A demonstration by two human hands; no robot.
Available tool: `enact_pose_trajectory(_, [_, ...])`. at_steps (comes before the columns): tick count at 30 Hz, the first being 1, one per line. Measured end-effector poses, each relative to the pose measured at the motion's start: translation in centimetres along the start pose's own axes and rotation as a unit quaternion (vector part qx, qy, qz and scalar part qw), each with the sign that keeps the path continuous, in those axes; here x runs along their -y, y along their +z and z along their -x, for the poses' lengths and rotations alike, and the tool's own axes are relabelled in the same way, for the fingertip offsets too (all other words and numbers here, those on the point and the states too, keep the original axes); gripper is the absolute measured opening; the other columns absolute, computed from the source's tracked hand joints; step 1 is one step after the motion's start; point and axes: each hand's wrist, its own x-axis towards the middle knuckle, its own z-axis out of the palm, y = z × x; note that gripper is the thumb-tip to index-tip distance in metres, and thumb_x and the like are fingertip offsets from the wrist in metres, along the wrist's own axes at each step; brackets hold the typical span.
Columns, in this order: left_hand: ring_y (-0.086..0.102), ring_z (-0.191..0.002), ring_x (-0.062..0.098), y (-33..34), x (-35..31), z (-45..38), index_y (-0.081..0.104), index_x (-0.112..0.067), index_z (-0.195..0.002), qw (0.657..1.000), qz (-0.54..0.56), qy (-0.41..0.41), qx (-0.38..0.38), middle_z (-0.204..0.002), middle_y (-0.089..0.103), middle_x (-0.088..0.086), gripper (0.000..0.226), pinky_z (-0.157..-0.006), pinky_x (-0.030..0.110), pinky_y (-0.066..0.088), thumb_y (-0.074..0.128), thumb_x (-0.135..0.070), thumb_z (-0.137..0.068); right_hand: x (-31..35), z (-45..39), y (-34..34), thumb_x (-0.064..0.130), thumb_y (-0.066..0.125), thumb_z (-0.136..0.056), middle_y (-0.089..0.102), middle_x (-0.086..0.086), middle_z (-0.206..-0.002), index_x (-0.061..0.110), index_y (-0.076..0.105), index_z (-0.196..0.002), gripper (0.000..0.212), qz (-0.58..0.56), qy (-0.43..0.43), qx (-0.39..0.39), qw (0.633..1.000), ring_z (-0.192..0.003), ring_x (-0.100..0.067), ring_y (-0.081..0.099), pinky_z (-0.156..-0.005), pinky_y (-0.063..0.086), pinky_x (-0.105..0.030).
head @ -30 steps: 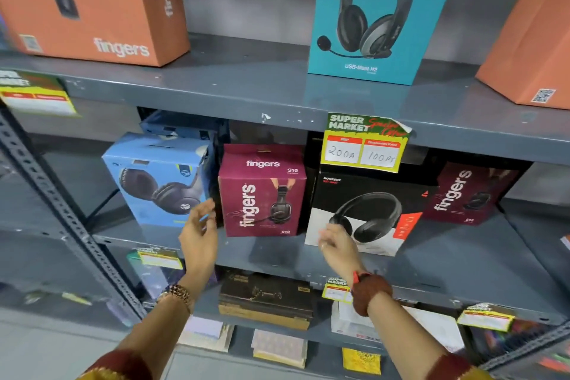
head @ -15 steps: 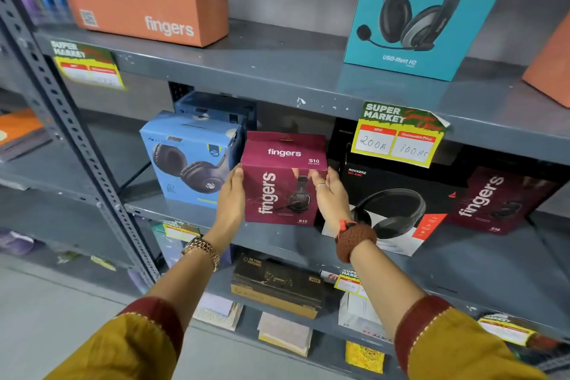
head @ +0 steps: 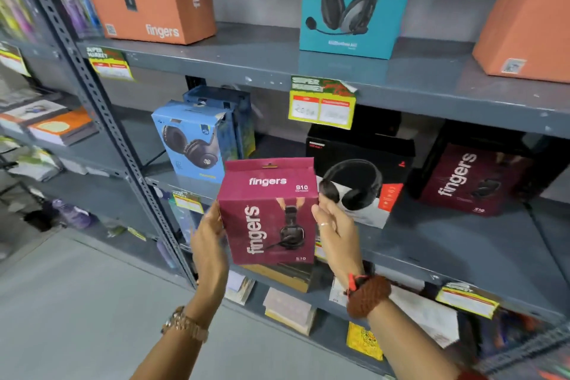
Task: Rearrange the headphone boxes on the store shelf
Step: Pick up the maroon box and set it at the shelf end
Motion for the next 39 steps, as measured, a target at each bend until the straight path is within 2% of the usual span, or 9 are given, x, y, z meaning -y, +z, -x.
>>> enact_pose_trajectory(5, [0.069,-0.092,-0.001,5.1,1.7,6.3,0.072,-0.039,-0.093,0.999,0.036,-0.006,0.038,-0.098,0.073,-0.017,0.039,-0.074,0.018,0.052,0.036,-0.026,-0.093,-1.8,4.3,-9.0,0.025,0.056,-0.093,0.064,0.016,-0.116,0.016,0.060,-0.129,0.038,0.000,-0.004,-0.058,0.998,-0.100,0.011,0.062,-0.087,0.047,-0.007])
enact_pose_trajectory(8, [0.064,-0.110,0.013,10.0,3.0,9.3,0.066,-0.038,-0.110,0.995,0.014,0.000,0.099,-0.118,0.069,-0.005,0.038,-0.095,0.034,0.048,0.032,-0.031,-0.094,-2.5,5.2,-14.9,0.026,0.058,-0.092,0.065,0.005,-0.120,0.015,0.061,-0.128,0.038,-0.008,0.013,-0.114,0.993,-0.110,-0.005,0.061,-0.098,0.047,-0.024])
enact_pose_trajectory(14, [0.057,-0.118,0.010,21.5,3.9,14.0,0.055,-0.030,-0.128,0.967,-0.012,0.029,0.252,-0.129,0.061,-0.005,0.043,-0.097,0.031,0.044,0.030,-0.046,-0.097,-3.0,3.8,-26.4,0.025,0.058,-0.092,0.064,0.016,-0.105,0.013,0.061,-0.127,0.038,0.011,0.026,-0.236,0.971,-0.100,0.001,0.062,-0.098,0.047,-0.024])
enact_pose_trajectory(16, [0.055,-0.118,0.009,24.4,4.2,14.0,0.051,-0.032,-0.129,0.961,-0.009,0.006,0.277,-0.131,0.058,-0.007,0.041,-0.096,0.027,0.042,0.032,-0.046,-0.097,-3.1,2.6,-28.7,0.026,0.057,-0.092,0.063,0.022,-0.100,0.016,0.060,-0.128,0.038,0.020,0.023,-0.250,0.968,-0.093,0.012,0.059,-0.089,0.045,-0.013])
enact_pose_trajectory(18, [0.054,-0.118,0.010,27.4,4.4,13.9,0.051,-0.029,-0.129,0.953,0.005,-0.006,0.303,-0.129,0.057,-0.007,0.036,-0.098,0.028,0.041,0.035,-0.037,-0.098,-3.4,1.5,-30.7,0.027,0.057,-0.092,0.063,0.014,-0.107,0.015,0.058,-0.130,0.040,0.025,0.027,-0.267,0.963,-0.099,0.002,0.060,-0.083,0.040,-0.006])
enact_pose_trajectory(22, [0.056,-0.108,0.002,31.3,5.2,12.8,0.054,-0.028,-0.121,0.944,0.035,-0.038,0.327,-0.116,0.059,-0.011,0.029,-0.091,0.016,0.044,0.037,-0.021,-0.098,-4.4,-0.8,-32.9,0.020,0.056,-0.093,0.060,0.004,-0.124,0.011,0.059,-0.126,0.035,0.018,0.043,-0.277,0.960,-0.113,-0.009,0.056,-0.075,0.038,0.006])
enact_pose_trajectory(28, [0.056,-0.114,0.009,33.4,6.5,11.5,0.054,-0.019,-0.129,0.943,0.041,-0.058,0.325,-0.117,0.062,-0.010,0.035,-0.104,0.026,0.041,0.040,-0.024,-0.097,-5.4,-2.9,-33.4,0.021,0.057,-0.091,0.056,-0.005,-0.138,0.013,0.049,-0.139,0.049,0.014,0.049,-0.267,0.962,-0.126,-0.016,0.053,-0.098,0.037,-0.019])
enact_pose_trajectory(36, [0.050,-0.128,0.019,33.4,6.8,10.5,0.051,-0.022,-0.131,0.937,0.026,-0.057,0.345,-0.135,0.054,0.004,0.036,-0.112,0.035,0.037,0.037,-0.023,-0.098,-6.0,-3.1,-33.2,0.019,0.057,-0.092,0.058,-0.004,-0.134,0.011,0.051,-0.137,0.046,0.035,0.033,-0.292,0.955,-0.115,-0.007,0.052,-0.088,0.038,-0.006])
enact_pose_trajectory(39, [0.048,-0.131,0.019,33.0,6.6,10.2,0.046,-0.025,-0.136,0.927,0.010,-0.055,0.371,-0.140,0.051,0.004,0.038,-0.113,0.037,0.036,0.035,-0.027,-0.099,-6.2,-3.1,-33.0,0.019,0.056,-0.093,0.058,-0.005,-0.135,0.011,0.051,-0.137,0.046,0.039,0.026,-0.301,0.953,-0.122,-0.013,0.053,-0.094,0.037,-0.016])
